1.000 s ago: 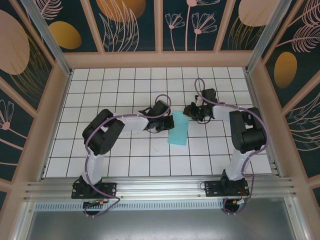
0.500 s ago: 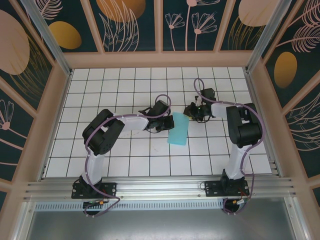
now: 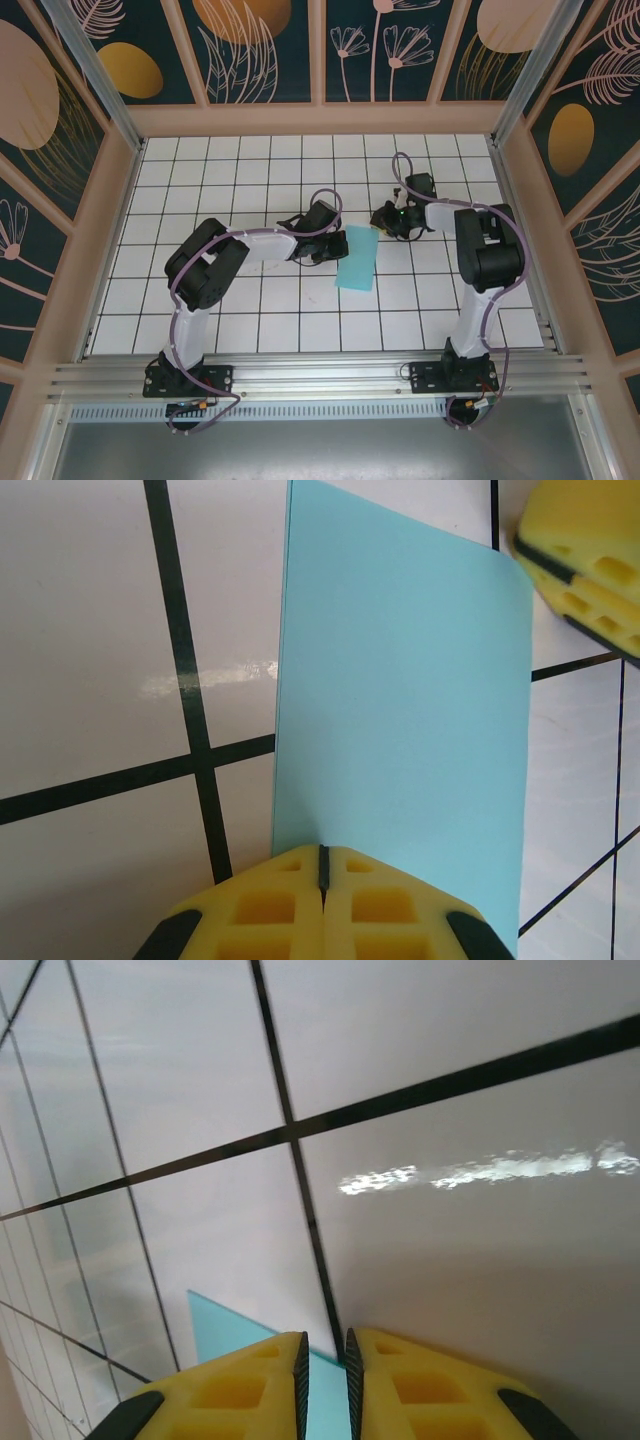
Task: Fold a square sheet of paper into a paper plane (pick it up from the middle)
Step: Fold the square sheet of paper in half at the center of the table.
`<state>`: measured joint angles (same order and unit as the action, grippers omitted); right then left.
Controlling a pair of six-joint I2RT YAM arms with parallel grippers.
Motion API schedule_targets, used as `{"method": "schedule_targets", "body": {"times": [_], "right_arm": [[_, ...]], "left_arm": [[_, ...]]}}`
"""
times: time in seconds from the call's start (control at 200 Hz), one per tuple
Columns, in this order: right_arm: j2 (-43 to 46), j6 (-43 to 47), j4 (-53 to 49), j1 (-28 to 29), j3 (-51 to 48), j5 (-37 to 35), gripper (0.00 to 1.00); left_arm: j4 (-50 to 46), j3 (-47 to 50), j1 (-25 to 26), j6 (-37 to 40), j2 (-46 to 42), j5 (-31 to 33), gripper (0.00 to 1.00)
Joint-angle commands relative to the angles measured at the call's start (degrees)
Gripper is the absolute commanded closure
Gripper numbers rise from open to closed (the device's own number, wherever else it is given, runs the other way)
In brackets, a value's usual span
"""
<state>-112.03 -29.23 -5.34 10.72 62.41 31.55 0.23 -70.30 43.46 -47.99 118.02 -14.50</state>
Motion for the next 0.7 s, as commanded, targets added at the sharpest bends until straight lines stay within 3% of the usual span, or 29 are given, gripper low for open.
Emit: {"method": "schedule_targets", "body": {"times": [0.0, 0.295, 0.49, 0.696], "right_arm": [[-2.1, -0.3, -0.5, -0.2, 0.4, -0.2, 0.78], [2.3, 0.8, -4.2, -0.4, 3.1, -1.3, 0.78], [8.2, -1.0, -1.0, 0.0, -0.4, 2.8, 0.77], [5.9, -0.3, 1.5, 0.5, -4.0, 6.3, 0.77]], "left_arm": [[-4.5, 0.9, 0.3, 1.4, 2.0, 1.2, 1.00], [-4.4, 1.6, 0.3, 1.3, 1.4, 1.5, 1.00], [-4.2, 1.8, 0.3, 1.1, 1.1, 1.5, 1.00], [-4.1, 1.5, 0.3, 1.1, 1.4, 1.2, 1.00]]}}
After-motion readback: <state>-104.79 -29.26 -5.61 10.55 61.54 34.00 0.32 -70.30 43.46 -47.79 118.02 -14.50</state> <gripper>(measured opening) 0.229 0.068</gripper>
